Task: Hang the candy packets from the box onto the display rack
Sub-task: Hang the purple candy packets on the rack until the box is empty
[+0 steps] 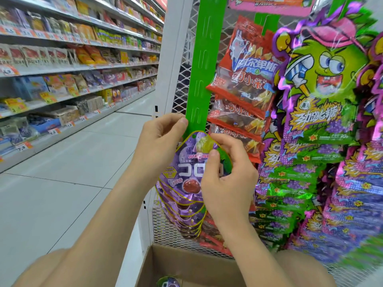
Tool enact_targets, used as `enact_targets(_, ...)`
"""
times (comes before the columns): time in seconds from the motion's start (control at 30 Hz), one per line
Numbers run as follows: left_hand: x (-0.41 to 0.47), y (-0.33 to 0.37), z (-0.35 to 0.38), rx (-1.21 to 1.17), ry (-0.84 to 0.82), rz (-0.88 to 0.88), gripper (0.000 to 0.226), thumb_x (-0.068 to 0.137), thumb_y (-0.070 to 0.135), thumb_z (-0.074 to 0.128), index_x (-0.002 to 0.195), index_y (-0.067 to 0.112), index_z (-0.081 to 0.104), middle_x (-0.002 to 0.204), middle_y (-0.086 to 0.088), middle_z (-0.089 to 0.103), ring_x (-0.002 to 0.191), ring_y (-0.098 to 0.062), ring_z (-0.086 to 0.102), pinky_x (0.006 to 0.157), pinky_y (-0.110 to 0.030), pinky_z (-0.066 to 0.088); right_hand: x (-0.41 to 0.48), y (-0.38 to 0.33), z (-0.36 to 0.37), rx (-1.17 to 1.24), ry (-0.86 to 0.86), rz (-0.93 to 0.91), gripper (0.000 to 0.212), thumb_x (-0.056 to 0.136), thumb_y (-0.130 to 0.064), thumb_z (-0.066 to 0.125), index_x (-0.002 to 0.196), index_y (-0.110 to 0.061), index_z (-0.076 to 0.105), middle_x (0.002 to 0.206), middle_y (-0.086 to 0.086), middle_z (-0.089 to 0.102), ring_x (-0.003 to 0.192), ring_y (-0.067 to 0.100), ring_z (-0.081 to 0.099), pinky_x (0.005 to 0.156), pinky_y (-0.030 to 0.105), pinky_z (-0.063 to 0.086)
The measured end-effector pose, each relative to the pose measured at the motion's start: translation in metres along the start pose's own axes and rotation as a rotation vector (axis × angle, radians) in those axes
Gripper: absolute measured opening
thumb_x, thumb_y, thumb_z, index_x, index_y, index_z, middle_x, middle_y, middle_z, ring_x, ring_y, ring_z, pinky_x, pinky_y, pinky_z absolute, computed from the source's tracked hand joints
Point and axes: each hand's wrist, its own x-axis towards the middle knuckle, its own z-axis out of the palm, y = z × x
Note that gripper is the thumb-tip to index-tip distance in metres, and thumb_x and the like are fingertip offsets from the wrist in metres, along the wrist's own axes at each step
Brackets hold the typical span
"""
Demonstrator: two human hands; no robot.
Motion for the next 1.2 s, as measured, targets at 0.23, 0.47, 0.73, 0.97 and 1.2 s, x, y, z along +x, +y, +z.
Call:
enact_targets(0.23, 0.003, 0.015, 0.004, -0.065, 0.021, -0.135, 0.044, 0.111, 0.035, 0.048, 0.092, 0.011, 0.079, 0.088, -0.004, 0.081, 0.082, -0.015, 0.075, 0.073, -0.025, 0.056, 0.033, -0.015, 0.001, -0.019, 0.133, -0.037, 0.026, 0.097, -0.005, 0.065, 0.118, -0.019, 0.072, 0.101, -0.019, 0.071, 0.091, -0.011, 0.063, 0.082, 0.009, 0.046)
enact_targets(0.47, 0.007, 0.014, 0.011, -0.087, -0.031, -0.017, 0.031, 0.106, 0.037, 0.063, 0.099, 0.010, 0.078, 0.092, 0.001, 0.072, 0.087, -0.010, 0.063, 0.075, -0.028, 0.048, 0.052, -0.021, 0.003, -0.129, 0.043, -0.021, 0.026, 0.097, -0.010, 0.065, 0.119, -0.019, 0.076, 0.084, -0.034, 0.057, 0.073, -0.023, 0.057, 0.069, -0.002, 0.038)
enact_targets(0.73, 0.007, 0.022, 0.012, -0.301, -0.142, -0.186, 0.035, 0.104, 0.015, 0.063, 0.075, 0.027, 0.079, 0.085, 0.000, 0.078, 0.076, -0.015, 0.074, 0.070, -0.029, 0.059, 0.054, -0.023, -0.003, -0.173, 0.048, -0.016, 0.027, 0.095, -0.013, 0.066, 0.118, -0.021, 0.078, 0.080, -0.024, 0.065, 0.074, -0.002, 0.063, 0.066, 0.000, 0.038)
enact_targets(0.97, 0.007, 0.027, 0.009, -0.252, -0.128, -0.143, 0.019, 0.102, 0.028, 0.068, 0.090, 0.021, 0.082, 0.103, -0.012, 0.080, 0.095, -0.024, 0.073, 0.098, -0.045, 0.056, 0.054, -0.028, -0.003, -0.252, 0.079, -0.064, 0.022, 0.091, -0.027, 0.075, 0.111, -0.022, 0.081, 0.100, -0.009, 0.080, 0.092, 0.006, 0.067, 0.082, 0.001, 0.036)
enact_targets(1.2, 0.007, 0.030, 0.008, -0.242, -0.129, -0.185, 0.021, 0.102, 0.024, 0.068, 0.087, 0.021, 0.081, 0.092, -0.004, 0.080, 0.082, -0.019, 0.075, 0.078, -0.032, 0.059, 0.056, -0.032, -0.005, -0.249, 0.091, -0.061, 0.018, 0.095, -0.034, 0.073, 0.107, -0.025, 0.081, 0.091, -0.008, 0.079, 0.078, 0.011, 0.070, 0.076, 0.022, 0.045)
